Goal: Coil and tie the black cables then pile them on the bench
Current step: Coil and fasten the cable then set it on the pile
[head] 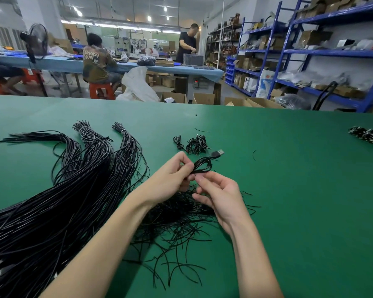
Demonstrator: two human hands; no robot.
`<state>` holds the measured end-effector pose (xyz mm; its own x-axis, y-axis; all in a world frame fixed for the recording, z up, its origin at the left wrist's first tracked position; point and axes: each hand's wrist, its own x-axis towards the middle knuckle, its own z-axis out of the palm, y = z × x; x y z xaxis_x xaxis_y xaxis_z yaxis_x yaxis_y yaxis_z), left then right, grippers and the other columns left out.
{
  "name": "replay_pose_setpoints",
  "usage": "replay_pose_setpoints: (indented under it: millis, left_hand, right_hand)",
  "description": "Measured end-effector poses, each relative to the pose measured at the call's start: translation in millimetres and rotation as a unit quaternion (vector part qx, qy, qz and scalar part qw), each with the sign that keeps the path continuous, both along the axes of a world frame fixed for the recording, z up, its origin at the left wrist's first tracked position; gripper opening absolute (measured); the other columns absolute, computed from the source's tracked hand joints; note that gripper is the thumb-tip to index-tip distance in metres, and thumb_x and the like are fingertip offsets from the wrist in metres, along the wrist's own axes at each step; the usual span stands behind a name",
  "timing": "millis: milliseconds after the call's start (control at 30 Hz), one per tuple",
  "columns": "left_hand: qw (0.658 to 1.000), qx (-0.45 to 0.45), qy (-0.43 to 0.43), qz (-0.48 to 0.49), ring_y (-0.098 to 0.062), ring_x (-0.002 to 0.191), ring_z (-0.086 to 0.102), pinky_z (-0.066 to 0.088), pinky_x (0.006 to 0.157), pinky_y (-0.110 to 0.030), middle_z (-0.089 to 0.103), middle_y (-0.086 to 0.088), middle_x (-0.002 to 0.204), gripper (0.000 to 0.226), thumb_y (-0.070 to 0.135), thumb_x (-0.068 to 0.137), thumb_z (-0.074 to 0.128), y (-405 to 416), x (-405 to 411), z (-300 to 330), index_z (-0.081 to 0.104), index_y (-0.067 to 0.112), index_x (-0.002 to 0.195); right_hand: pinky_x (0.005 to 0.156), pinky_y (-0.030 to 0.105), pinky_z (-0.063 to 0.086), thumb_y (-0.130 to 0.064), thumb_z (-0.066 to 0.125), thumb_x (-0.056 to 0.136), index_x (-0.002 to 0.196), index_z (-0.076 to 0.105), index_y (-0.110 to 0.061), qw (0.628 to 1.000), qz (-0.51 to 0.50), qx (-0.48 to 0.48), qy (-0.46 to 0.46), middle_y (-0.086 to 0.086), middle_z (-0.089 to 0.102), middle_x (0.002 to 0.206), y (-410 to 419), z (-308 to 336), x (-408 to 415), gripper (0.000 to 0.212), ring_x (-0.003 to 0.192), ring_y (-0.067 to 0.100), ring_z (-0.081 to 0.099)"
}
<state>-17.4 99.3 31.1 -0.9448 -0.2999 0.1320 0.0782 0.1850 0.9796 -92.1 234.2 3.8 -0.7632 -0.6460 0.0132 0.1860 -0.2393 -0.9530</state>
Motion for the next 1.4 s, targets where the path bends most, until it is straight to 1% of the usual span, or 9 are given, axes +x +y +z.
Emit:
replay_pose_setpoints:
  millis: [233, 433, 633, 800, 933, 1033, 1167, 1267, 1400]
  left_hand:
    - [0.98, 0.186, -0.025, -0.068, -0.015, 0.074, 0.068, 0.058, 0.073, -0.025, 0.07, -0.012, 0.084, 0.014, 0.018, 0.089, 0.067, -13, 13, 7, 0.066, 0.004, 0.092]
    - [0.963, 0.246, -0.087, -0.07, -0.016, 0.079, 0.072, 0.061, 0.078, -0.025, 0.076, -0.013, 0.093, 0.022, 0.019, 0.076, 0.076, -24, 17, 10, 0.08, 0.005, 0.092]
    - [0.945, 0.285, -0.116, -0.108, -0.015, 0.076, 0.074, 0.06, 0.069, -0.022, 0.075, -0.013, 0.086, 0.027, 0.019, 0.067, 0.084, -25, 22, 6, 0.08, 0.004, 0.089]
    - [0.964, 0.147, -0.159, -0.152, -0.017, 0.075, 0.07, 0.057, 0.07, -0.02, 0.075, -0.012, 0.087, 0.017, 0.018, 0.076, 0.082, -23, 27, 10, 0.081, 0.008, 0.09]
    - [0.967, -0.026, -0.18, -0.18, -0.018, 0.086, 0.067, 0.052, 0.081, -0.023, 0.075, -0.015, 0.097, 0.014, 0.014, 0.074, 0.086, -21, 34, 20, 0.082, 0.013, 0.088]
    - [0.955, -0.162, -0.192, -0.162, -0.008, 0.083, 0.068, 0.049, 0.081, -0.018, 0.078, -0.003, 0.092, 0.014, 0.024, 0.073, 0.09, -19, 32, 30, 0.083, 0.025, 0.085]
    - [0.938, -0.309, -0.157, -0.006, -0.001, 0.062, 0.06, 0.05, 0.068, -0.019, 0.074, 0.007, 0.069, 0.016, 0.031, 0.062, 0.094, -11, 23, 33, 0.081, 0.033, 0.07]
    - [0.934, -0.322, -0.097, 0.122, 0.002, 0.05, 0.058, 0.048, 0.055, -0.011, 0.07, 0.01, 0.058, 0.016, 0.02, 0.06, 0.093, -5, 19, 33, 0.078, 0.024, 0.062]
    - [0.925, -0.288, -0.031, 0.248, -0.005, 0.05, 0.056, 0.045, 0.055, -0.016, 0.069, 0.003, 0.059, 0.019, 0.013, 0.065, 0.085, -2, 15, 31, 0.066, 0.013, 0.067]
  right_hand:
    - [0.069, 0.025, 0.06, -0.001, 0.066, 0.094, 0.099, 0.073, -0.002, 0.999, 0.043, -0.02, 0.023, 0.013, 0.075, 0.087, 8, 3, -10, 0.008, 0.074, 0.013, 0.07]
    - [0.068, 0.026, 0.061, -0.006, 0.069, 0.089, 0.1, 0.068, 0.002, 0.995, 0.09, -0.029, 0.018, 0.007, 0.065, 0.077, 5, 6, -13, 0.014, 0.069, 0.011, 0.064]
    - [0.067, 0.022, 0.057, -0.01, 0.069, 0.084, 0.1, 0.069, 0.001, 0.981, 0.174, 0.013, 0.08, 0.016, 0.067, 0.09, 18, 11, -13, 0.02, 0.069, 0.011, 0.062]
    - [0.065, 0.022, 0.053, 0.0, 0.067, 0.095, 0.106, 0.07, 0.009, 0.95, 0.221, 0.146, 0.167, 0.015, 0.066, 0.083, 27, 16, -27, 0.014, 0.068, 0.015, 0.06]
    - [0.062, 0.022, 0.046, -0.009, 0.067, 0.097, 0.096, 0.076, -0.011, 0.895, 0.292, 0.245, 0.23, 0.0, 0.067, 0.074, 23, 20, -29, 0.01, 0.065, 0.013, 0.054]
    - [0.061, 0.02, 0.044, -0.016, 0.071, 0.096, 0.092, 0.079, -0.018, 0.874, 0.281, 0.291, 0.269, -0.006, 0.065, 0.071, 17, 30, -32, 0.009, 0.064, 0.009, 0.05]
    - [0.067, 0.028, 0.051, -0.027, 0.074, 0.091, 0.08, 0.078, -0.029, 0.81, 0.139, 0.365, 0.438, -0.011, 0.073, 0.073, 3, 48, -30, 0.011, 0.064, 0.009, 0.061]
    - [0.065, 0.029, 0.049, -0.026, 0.069, 0.091, 0.07, 0.067, -0.034, 0.793, 0.006, 0.361, 0.491, -0.016, 0.064, 0.069, -13, 52, -18, 0.023, 0.065, 0.006, 0.06]
    - [0.068, 0.029, 0.047, -0.028, 0.067, 0.093, 0.082, 0.069, -0.03, 0.795, -0.1, 0.304, 0.515, -0.015, 0.06, 0.077, -28, 44, -6, 0.011, 0.072, 0.009, 0.057]
